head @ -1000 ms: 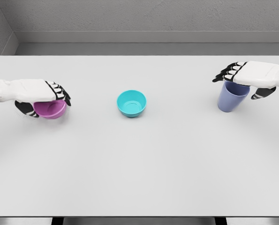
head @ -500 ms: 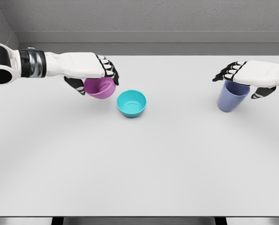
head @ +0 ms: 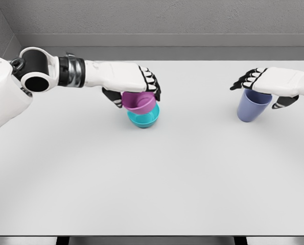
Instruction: Stacking bowl and cup with both arms
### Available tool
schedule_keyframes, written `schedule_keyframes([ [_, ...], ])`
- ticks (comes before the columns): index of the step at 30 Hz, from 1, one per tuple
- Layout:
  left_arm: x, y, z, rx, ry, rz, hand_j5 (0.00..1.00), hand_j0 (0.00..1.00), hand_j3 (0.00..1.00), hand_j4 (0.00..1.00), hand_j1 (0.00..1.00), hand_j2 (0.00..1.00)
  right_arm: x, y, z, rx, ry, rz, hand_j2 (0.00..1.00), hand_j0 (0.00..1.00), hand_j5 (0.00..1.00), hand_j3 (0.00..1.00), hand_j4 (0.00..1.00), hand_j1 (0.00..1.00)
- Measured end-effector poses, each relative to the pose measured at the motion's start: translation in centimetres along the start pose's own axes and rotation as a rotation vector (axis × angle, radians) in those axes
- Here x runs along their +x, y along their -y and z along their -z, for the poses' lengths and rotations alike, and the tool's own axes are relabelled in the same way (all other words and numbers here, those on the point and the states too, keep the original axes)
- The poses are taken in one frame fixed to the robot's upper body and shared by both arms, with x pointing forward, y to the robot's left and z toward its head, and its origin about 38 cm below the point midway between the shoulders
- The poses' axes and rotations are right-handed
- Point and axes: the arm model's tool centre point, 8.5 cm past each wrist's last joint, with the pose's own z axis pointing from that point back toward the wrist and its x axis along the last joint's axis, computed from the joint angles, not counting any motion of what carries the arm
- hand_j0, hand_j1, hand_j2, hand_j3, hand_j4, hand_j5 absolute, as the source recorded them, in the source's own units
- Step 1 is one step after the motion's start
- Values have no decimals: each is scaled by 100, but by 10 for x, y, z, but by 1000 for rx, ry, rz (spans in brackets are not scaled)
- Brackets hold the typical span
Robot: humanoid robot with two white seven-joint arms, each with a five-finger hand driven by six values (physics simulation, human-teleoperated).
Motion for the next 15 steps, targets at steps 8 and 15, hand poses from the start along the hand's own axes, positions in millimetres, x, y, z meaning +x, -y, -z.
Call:
schedule_keyframes([
  [8,5,3,12,-31,5,35,62,62,62,62,62,62,-1,-2,0,4,-2,5,100,100,100,100,100,100],
  [15,8,13,19,-82,2,65,62,62,62,62,62,62,-4,-6,3,9,-6,22,100,100,100,100,100,100],
])
